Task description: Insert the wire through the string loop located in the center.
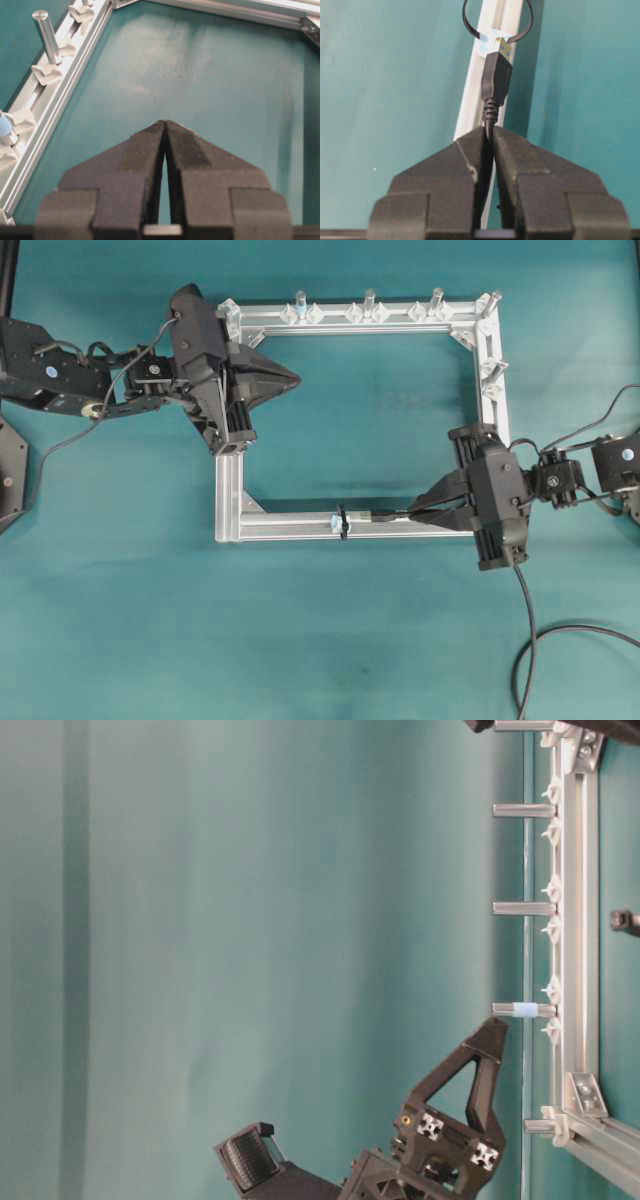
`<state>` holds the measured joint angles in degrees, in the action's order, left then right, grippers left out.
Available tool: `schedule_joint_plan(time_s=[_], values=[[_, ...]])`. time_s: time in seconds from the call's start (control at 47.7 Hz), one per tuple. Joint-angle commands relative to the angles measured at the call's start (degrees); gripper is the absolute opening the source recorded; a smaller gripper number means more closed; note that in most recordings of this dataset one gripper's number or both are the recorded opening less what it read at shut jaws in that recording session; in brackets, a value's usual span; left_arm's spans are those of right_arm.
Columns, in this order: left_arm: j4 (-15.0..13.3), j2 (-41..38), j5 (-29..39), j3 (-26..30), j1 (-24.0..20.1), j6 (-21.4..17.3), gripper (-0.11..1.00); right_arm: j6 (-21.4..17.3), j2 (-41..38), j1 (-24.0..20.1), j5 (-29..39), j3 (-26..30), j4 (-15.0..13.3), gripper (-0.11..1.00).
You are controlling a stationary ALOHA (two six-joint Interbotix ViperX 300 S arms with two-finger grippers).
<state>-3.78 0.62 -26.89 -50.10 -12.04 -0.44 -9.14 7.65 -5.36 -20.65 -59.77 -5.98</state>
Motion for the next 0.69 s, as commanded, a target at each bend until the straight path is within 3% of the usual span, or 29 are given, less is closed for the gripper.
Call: schedule_joint_plan(time_s=[0.0,0.671], values=[[0.18,1.41,-0.26,0.79,0.18,0.09,0.0,0.09,1.05,0.09,-0.26,0.44,0.0,0.08],[0.18,1.41,-0.26,0.79,0.18,0.09,0.0,0.09,0.0,0.09,-0.26,1.67,0.0,0.08]])
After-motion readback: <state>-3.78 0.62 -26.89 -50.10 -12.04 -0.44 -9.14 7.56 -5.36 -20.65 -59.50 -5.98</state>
